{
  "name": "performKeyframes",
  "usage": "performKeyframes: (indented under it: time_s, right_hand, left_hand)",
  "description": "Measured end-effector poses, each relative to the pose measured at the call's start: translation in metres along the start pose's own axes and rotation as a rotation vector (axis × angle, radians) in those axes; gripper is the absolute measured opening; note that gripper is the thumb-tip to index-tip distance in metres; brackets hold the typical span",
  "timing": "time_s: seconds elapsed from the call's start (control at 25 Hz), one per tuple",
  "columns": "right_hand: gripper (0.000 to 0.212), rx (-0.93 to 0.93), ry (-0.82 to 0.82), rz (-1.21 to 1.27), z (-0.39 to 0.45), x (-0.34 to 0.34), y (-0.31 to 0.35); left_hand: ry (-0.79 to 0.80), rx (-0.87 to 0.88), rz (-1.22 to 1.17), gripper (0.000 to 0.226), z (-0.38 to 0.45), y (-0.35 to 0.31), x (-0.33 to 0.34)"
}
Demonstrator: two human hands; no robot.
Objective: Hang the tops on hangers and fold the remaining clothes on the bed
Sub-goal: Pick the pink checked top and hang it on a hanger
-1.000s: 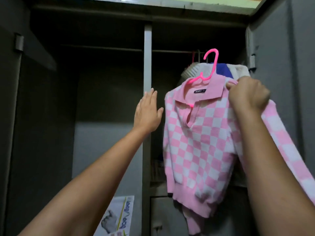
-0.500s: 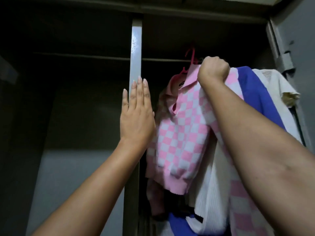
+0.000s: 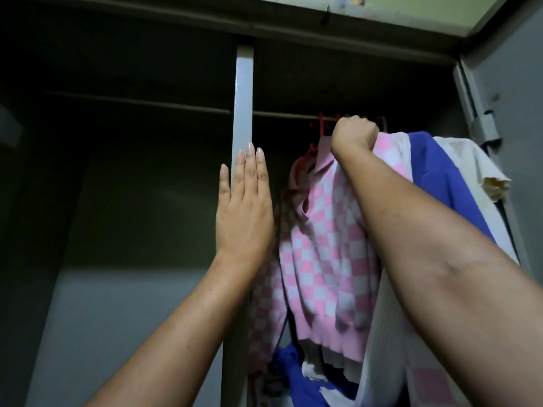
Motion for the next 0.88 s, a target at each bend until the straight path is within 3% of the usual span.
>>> performKeyframes:
  time_s: [0.16, 0.24, 0.36, 0.48, 0.6, 0.68, 0.72, 0.76, 0.88]
  right_hand:
    - [0.03, 0.038, -0.046, 0.174, -0.024, -0.017, -0.016]
    - [0.046, 0.109, -0.056, 0.343, -0.06, -0.025, -0.037]
    - [0.07, 0.186, 0.086, 0.508, -0.147, -0.021, -0.079]
    - [0.083, 0.207, 0.468, 0.299, -0.24, -0.002, -0.11]
    - [0.076, 0.168, 1.128, -0.123, -0.304, 0.037, -0.117]
    - [0.059, 0.211, 1.517, -0.11, -0.322, 0.056, -0.104]
    - [0.051, 0.259, 1.576, 0.028, -0.321, 0.056, -0.09]
    - [0.043, 0.271, 1.522, 0.179, -0.313, 0.055, -0.074]
    - [0.041, 0.323, 1.103, 0.673, -0.285, 0.06, -0.025]
  left_hand:
    - [0.015, -0.009, -0.066, 0.08, -0.001, 0.0, -0.004]
    - [0.05, -0.03, -0.124, 0.083, -0.008, 0.0, -0.008]
    - [0.127, -0.043, -0.217, 0.086, -0.037, 0.0, -0.018]
    - [0.203, -0.048, -0.268, 0.087, -0.078, -0.003, -0.024]
    - [0.256, -0.055, -0.325, 0.092, -0.114, -0.007, -0.029]
    - [0.287, -0.042, -0.371, 0.095, -0.133, -0.008, -0.032]
    - [0.299, -0.034, -0.391, 0.096, -0.139, -0.009, -0.033]
    - [0.31, -0.031, -0.409, 0.095, -0.144, -0.009, -0.034]
    - [0.328, -0.043, -0.441, 0.089, -0.146, -0.009, -0.035]
Point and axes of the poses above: each hand's wrist, its own z-axis towards the middle knuckle, its own x-axis out of the palm, y = z × x, the point moved 1 cm from there along z, towards the middle knuckle, and after that the axes turned 5 degrees about y, right-handed, at the moved point
